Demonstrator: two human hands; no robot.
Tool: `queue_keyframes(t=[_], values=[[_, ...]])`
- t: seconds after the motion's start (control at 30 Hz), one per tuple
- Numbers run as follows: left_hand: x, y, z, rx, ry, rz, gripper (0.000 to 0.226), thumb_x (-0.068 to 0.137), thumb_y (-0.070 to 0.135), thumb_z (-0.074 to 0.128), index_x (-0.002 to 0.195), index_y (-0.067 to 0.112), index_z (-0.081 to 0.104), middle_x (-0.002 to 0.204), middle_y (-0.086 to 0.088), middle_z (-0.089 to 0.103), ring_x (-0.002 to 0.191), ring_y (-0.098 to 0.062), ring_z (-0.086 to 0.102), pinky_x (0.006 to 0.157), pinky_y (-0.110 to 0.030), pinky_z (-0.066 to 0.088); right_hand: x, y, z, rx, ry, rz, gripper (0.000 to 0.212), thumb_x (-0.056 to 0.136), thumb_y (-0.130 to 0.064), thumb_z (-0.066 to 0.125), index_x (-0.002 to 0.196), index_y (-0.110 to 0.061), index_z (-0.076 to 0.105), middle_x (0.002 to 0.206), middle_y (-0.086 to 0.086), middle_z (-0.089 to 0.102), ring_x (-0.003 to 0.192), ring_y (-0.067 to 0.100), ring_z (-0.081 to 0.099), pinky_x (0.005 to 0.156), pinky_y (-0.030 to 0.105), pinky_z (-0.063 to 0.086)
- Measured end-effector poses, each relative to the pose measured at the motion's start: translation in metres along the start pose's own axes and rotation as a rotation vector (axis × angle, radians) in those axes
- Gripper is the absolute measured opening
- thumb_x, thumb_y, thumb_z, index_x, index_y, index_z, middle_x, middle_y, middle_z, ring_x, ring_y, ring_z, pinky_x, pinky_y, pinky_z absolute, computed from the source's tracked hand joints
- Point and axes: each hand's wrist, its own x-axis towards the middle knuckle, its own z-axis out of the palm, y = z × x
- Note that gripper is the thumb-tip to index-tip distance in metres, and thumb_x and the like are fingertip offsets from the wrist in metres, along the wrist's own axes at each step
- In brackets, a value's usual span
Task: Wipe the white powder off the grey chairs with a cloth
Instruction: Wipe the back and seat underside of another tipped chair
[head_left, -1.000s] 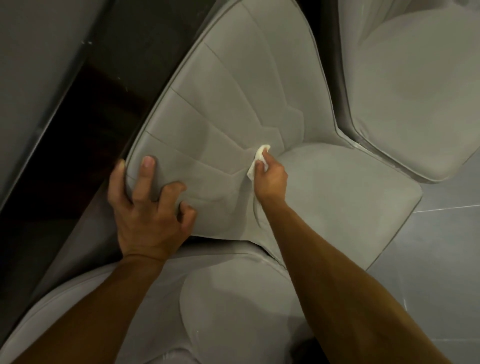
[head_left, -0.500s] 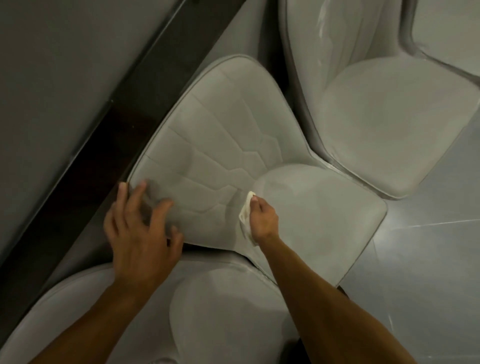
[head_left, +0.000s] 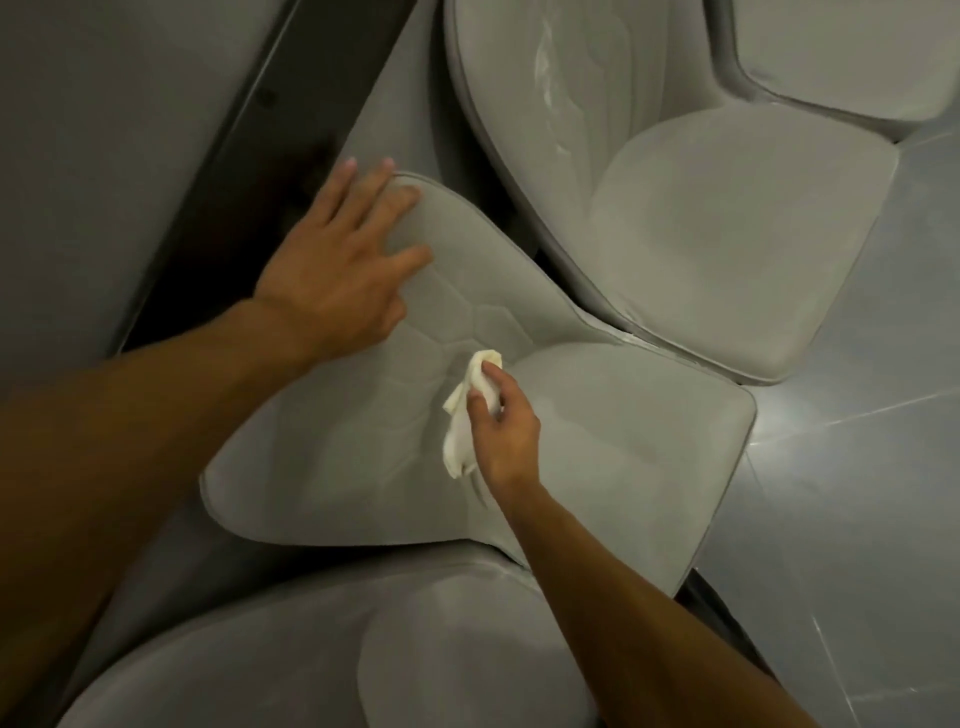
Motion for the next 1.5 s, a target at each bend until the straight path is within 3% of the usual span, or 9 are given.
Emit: queue_keyframes(t=[0.17,0.37,0.6,0.73,0.87,0.97,1.13,1.33,1.5], values=[[0.016,-0.007,0.008,-0.062,-0.009,0.051,0.044,0.089,0.038,0.058,0.129,0.022,0.063,0.158,-0.021,0.028,0.150,-0.044,0.017,0.123,-0.059,0.014,0.023,-0.015,-0.003,0.002,0.046,-0.012,0.044,0.097,-0.025,0.064,0.139,-0.031,0.055,0.136,-0.002,0.056,0.122,0.017,0.056,0.106,0.037,0.049],[0.016,-0.001,0.009,-0.059,-0.034,-0.013,0.040,0.091,0.042,0.055,0.126,0.024,0.061,0.159,-0.018,0.028,0.150,-0.042,0.019,0.112,-0.056,0.026,0.039,-0.026,0.026,-0.070,0.065,-0.162,0.044,0.101,-0.027,0.057,0.145,-0.031,0.050,0.120,-0.008,0.050,0.108,0.004,0.051,0.094,0.015,0.043],[0.018,-0.001,0.016,-0.004,-0.062,-0.030,0.043,0.092,0.048,0.050,0.129,0.026,0.053,0.161,-0.016,0.024,0.151,-0.041,0.018,0.105,-0.056,0.033,0.063,0.014,0.046,-0.242,0.081,0.103,0.041,0.100,-0.018,0.054,0.141,-0.014,0.055,0.132,0.018,0.057,0.123,0.032,0.056,0.105,0.029,0.038],[0.018,0.000,0.017,0.008,-0.058,-0.043,0.045,0.092,0.048,0.051,0.132,0.027,0.052,0.162,-0.015,0.024,0.150,-0.040,0.018,0.105,-0.055,0.033,0.065,0.018,0.038,-0.202,0.141,0.216,0.043,0.102,-0.018,0.048,0.144,-0.014,0.051,0.135,0.018,0.053,0.125,0.033,0.053,0.105,0.031,0.038],[0.018,-0.001,0.020,0.021,-0.056,-0.037,0.048,0.092,0.051,0.051,0.134,0.028,0.051,0.162,-0.015,0.023,0.150,-0.040,0.016,0.104,-0.055,0.034,0.068,-0.004,0.043,-0.056,0.312,0.107,0.044,0.105,-0.017,0.045,0.148,-0.016,0.045,0.132,0.009,0.049,0.120,0.020,0.052,0.101,0.022,0.036],[0.018,-0.001,0.020,0.029,-0.054,-0.033,0.049,0.091,0.051,0.051,0.134,0.026,0.050,0.162,-0.015,0.023,0.150,-0.041,0.017,0.103,-0.055,0.036,0.068,-0.012,0.056,-0.137,0.238,0.008,0.046,0.104,-0.018,0.046,0.150,-0.015,0.042,0.125,0.001,0.045,0.109,0.010,0.047,0.097,0.017,0.034],[0.019,0.000,0.020,0.036,-0.065,-0.039,0.052,0.091,0.052,0.053,0.136,0.028,0.049,0.162,-0.014,0.022,0.150,-0.041,0.017,0.104,-0.056,0.036,0.085,0.017,0.036,-0.224,0.095,0.273,0.039,0.102,-0.018,0.049,0.139,-0.007,0.054,0.130,0.018,0.059,0.122,0.032,0.057,0.096,0.020,0.037],[0.020,0.000,0.021,0.027,-0.073,-0.043,0.053,0.091,0.052,0.051,0.137,0.027,0.047,0.163,-0.014,0.020,0.151,-0.041,0.015,0.104,-0.057,0.034,0.068,-0.004,0.035,-0.251,0.197,-0.153,0.046,0.103,-0.015,0.046,0.149,-0.019,0.043,0.119,0.003,0.045,0.100,0.012,0.049,0.091,0.021,0.042],[0.020,0.003,0.022,0.059,-0.061,-0.049,0.052,0.092,0.051,0.048,0.139,0.028,0.045,0.163,-0.014,0.018,0.151,-0.041,0.013,0.105,-0.058,0.035,0.086,0.003,0.039,-0.226,0.161,-0.092,0.030,0.101,-0.031,0.049,0.130,-0.032,0.056,0.115,0.007,0.056,0.100,0.018,0.055,0.081,0.027,0.043]])
